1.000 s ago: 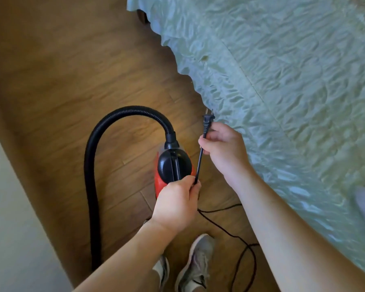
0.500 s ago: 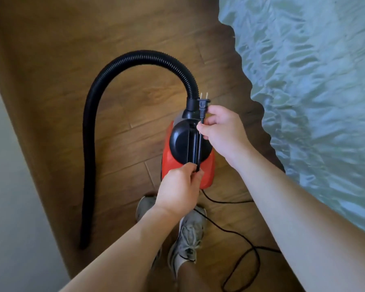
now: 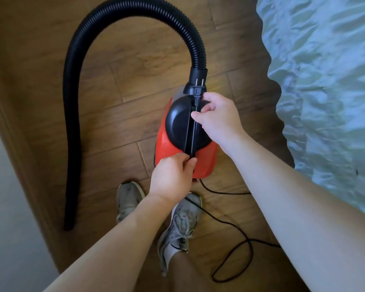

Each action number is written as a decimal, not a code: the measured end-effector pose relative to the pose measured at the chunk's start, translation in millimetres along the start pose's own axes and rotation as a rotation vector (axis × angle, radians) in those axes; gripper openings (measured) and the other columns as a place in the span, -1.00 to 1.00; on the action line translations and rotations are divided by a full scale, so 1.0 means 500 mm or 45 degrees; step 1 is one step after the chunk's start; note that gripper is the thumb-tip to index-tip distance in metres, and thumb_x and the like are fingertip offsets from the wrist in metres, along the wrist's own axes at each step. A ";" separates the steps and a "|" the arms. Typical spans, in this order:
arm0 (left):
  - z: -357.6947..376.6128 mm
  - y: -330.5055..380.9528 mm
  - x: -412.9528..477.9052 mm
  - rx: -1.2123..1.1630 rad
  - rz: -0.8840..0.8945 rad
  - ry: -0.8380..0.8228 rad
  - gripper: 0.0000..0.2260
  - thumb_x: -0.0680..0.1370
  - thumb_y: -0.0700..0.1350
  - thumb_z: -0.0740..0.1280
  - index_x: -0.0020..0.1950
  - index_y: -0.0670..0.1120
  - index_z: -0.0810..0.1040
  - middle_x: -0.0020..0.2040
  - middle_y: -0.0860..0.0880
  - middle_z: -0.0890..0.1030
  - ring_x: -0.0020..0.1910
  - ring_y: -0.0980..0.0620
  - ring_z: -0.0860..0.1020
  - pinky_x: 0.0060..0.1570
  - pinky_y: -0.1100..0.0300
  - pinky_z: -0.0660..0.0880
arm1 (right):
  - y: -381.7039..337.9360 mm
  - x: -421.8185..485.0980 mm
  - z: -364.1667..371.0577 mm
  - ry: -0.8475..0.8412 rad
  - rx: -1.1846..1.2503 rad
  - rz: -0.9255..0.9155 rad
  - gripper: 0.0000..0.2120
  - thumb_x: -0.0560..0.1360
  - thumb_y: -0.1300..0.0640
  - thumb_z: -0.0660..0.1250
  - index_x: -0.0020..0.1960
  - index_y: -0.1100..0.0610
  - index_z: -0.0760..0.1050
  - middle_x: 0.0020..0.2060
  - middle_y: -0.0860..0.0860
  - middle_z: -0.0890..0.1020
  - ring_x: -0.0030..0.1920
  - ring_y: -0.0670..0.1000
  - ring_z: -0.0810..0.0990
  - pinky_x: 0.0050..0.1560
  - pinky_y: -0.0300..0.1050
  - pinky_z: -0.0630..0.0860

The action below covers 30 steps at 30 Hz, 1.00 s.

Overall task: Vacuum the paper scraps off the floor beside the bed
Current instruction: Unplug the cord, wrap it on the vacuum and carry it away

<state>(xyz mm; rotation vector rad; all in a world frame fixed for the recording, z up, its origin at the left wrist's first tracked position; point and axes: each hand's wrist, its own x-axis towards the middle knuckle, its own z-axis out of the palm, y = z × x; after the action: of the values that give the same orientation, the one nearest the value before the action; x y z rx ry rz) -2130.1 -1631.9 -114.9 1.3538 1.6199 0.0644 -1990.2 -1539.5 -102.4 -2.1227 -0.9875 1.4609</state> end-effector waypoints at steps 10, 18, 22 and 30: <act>-0.008 -0.008 0.018 0.107 -0.060 -0.036 -0.67 0.63 0.10 0.29 -0.21 -0.04 0.64 -0.41 0.05 0.57 -0.34 0.04 0.56 -0.34 0.16 0.45 | 0.033 0.014 0.035 0.048 0.055 0.037 -0.55 0.54 0.16 0.36 0.40 -0.09 0.47 -0.08 -0.05 0.62 -0.05 -0.07 0.63 -0.01 -0.19 0.55; -0.026 -0.010 0.030 0.132 -0.103 -0.089 -0.58 0.62 0.11 0.32 -0.40 -0.04 0.51 -0.53 0.07 0.48 -0.47 0.11 0.48 -0.40 0.21 0.34 | 0.045 0.006 0.055 0.079 0.173 0.070 -0.50 0.57 0.16 0.34 0.47 -0.16 0.40 0.11 -0.06 0.67 0.10 -0.09 0.65 0.22 -0.01 0.57; -0.032 -0.011 0.036 0.171 -0.084 -0.104 -0.55 0.60 0.12 0.33 -0.44 -0.02 0.46 -0.54 0.08 0.47 -0.47 0.11 0.48 -0.39 0.20 0.36 | 0.039 0.001 0.060 0.082 0.259 0.081 -0.50 0.61 0.22 0.29 0.49 -0.12 0.37 0.02 -0.04 0.70 -0.01 -0.03 0.70 0.16 -0.01 0.61; -0.050 -0.015 0.039 0.176 -0.043 -0.130 -0.71 0.60 0.13 0.33 -0.16 -0.02 0.66 -0.36 0.08 0.60 -0.30 0.07 0.59 -0.24 0.15 0.54 | 0.028 -0.016 0.065 0.127 0.367 0.145 -0.64 0.62 0.24 0.28 0.37 -0.03 0.38 -0.09 0.02 0.71 -0.18 -0.01 0.74 0.00 -0.03 0.67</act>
<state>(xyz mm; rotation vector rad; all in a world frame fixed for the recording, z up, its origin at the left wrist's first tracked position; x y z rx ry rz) -2150.7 -1606.8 -118.8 1.4107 1.5844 -0.1376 -2017.0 -1557.6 -119.0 -2.0437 -0.5880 1.4364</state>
